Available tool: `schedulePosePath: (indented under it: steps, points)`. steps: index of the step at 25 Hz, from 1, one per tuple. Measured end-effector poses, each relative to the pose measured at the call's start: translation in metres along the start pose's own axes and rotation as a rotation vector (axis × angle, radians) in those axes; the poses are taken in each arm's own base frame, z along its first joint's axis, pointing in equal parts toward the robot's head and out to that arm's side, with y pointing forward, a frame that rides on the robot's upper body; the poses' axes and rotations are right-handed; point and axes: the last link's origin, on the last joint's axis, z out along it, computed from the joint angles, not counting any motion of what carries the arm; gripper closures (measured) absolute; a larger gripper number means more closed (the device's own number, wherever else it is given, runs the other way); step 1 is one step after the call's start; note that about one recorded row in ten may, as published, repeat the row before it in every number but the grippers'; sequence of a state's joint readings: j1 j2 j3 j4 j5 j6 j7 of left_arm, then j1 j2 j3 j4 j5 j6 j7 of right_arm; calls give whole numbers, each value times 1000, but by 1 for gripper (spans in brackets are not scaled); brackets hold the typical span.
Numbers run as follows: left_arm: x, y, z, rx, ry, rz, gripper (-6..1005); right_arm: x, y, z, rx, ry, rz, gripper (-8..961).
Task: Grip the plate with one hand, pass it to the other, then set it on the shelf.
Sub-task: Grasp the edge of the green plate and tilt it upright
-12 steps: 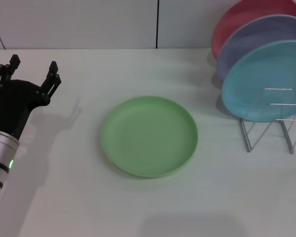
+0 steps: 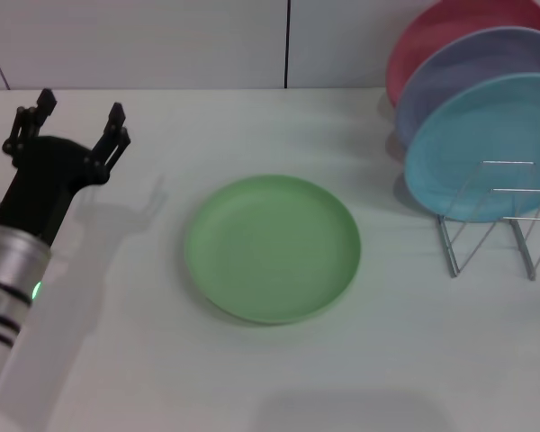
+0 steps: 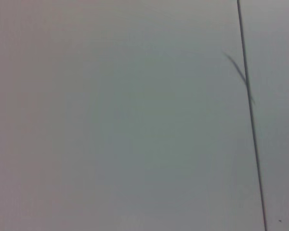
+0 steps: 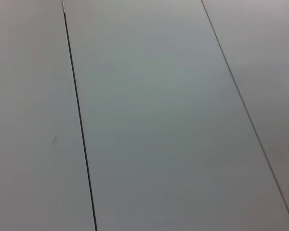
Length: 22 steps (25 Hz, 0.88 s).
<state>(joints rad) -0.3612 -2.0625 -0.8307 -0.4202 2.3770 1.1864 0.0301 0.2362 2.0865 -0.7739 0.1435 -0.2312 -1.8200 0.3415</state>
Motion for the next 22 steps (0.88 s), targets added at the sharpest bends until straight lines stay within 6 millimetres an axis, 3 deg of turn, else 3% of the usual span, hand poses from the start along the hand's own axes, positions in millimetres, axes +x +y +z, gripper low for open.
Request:
schedulePosePath:
  steps: [4, 6, 9, 12, 16, 22]
  points:
    - [9, 6, 20, 25, -23, 18, 148, 1, 0, 3, -2, 4, 1, 211]
    - [29, 11, 44, 19, -89, 31, 150, 2, 0, 4, -1, 9, 1, 211]
    - [39, 12, 54, -3, -164, 66, 153, 4, 0, 5, 4, 18, 2, 211]
    - [69, 18, 74, -97, -390, 102, 156, 5, 0, 7, 5, 26, 2, 211]
    - [84, 27, 77, -203, -571, 26, 159, 7, 1, 9, 1, 36, 5, 211]
    - [79, 36, 73, -260, -755, -58, 165, 10, 3, 12, -7, 47, 10, 212]
